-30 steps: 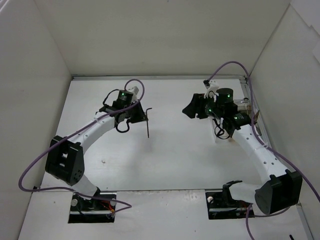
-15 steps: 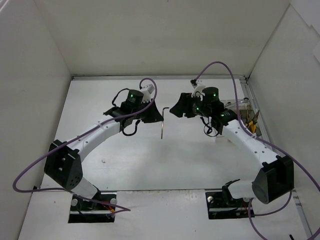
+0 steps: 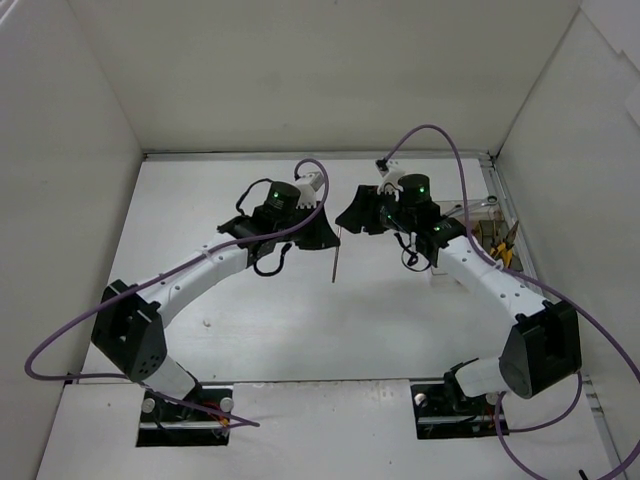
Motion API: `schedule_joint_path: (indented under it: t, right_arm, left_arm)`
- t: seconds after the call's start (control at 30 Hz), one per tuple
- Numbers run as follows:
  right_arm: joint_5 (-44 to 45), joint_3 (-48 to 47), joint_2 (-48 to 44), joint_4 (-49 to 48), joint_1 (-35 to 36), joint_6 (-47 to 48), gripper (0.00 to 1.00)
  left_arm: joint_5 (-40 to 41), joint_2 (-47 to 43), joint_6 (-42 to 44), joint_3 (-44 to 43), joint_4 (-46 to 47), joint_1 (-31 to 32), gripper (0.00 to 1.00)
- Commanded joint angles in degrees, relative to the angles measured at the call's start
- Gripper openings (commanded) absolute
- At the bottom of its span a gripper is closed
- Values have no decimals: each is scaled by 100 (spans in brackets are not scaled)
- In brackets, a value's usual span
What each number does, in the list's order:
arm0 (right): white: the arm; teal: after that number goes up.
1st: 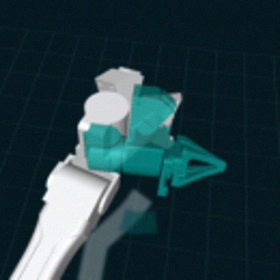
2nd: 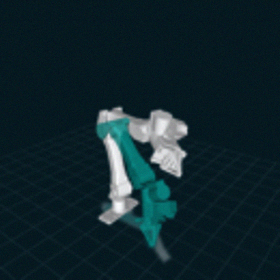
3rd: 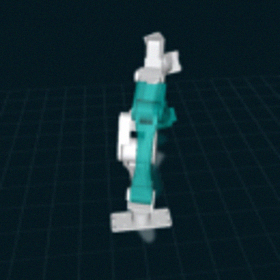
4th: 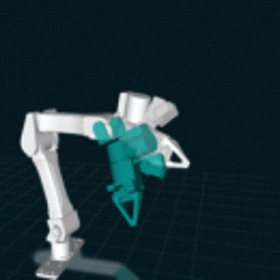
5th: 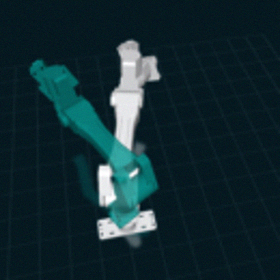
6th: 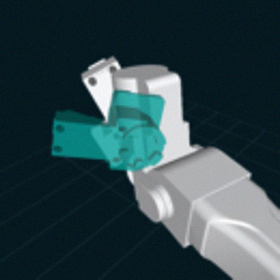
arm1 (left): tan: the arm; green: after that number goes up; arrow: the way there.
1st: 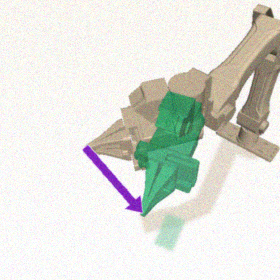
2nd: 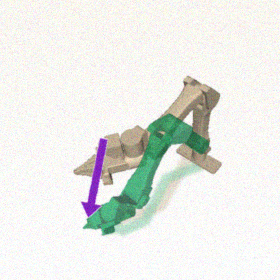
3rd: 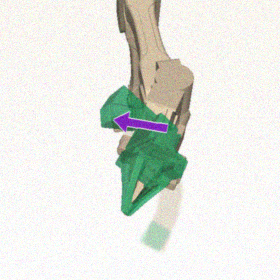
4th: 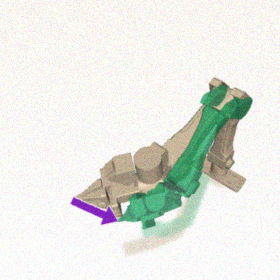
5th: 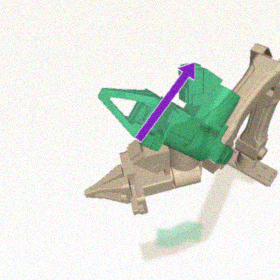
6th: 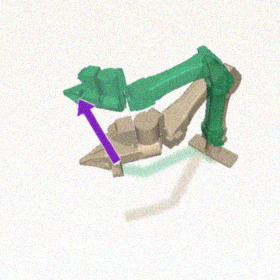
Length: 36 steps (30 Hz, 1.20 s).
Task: Sort the tools into containers
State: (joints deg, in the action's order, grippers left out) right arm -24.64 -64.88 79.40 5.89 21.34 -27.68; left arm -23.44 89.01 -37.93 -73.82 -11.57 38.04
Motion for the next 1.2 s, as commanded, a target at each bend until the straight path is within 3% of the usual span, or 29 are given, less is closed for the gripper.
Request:
schedule_joint_path:
  t: [0.0, 0.23, 0.37, 0.57, 0.63, 0.67, 0.77, 0.87, 1.17]
  right_arm:
    - [12, -297, 6, -483, 28, -62, 48]
    - [-110, -253, 32, -483, 28, -44, 23]
    - [-163, -174, -29, -475, 28, -62, 0]
    - [20, -51, -204, -475, 36, -62, 0]
    - [109, -51, -266, -466, 28, 17, 0]
    - [179, -51, -328, -457, 2, 35, 0]
    - [241, -42, -407, -405, -191, 35, 0]
    - [424, 45, -513, -265, -516, 70, 0]
    - [1629, -15, -767, 676, -1868, 1246, 0]
  left_arm:
    - [76, -51, 111, -361, 331, 107, 0]
    - [331, -42, 181, -449, 217, 274, 0]
    - [419, -33, 199, -475, 182, 274, 0]
    - [490, -51, 234, -484, 94, 274, 1]
    - [594, -68, 234, -484, 6, 274, 25]
    - [656, -86, 234, -475, -38, 274, 49]
    - [1025, -147, 181, -466, -274, 274, 87]
    - [1315, -191, 111, -431, -565, 169, 100]
    - [2142, -613, -4, 77, -1435, -656, 100]
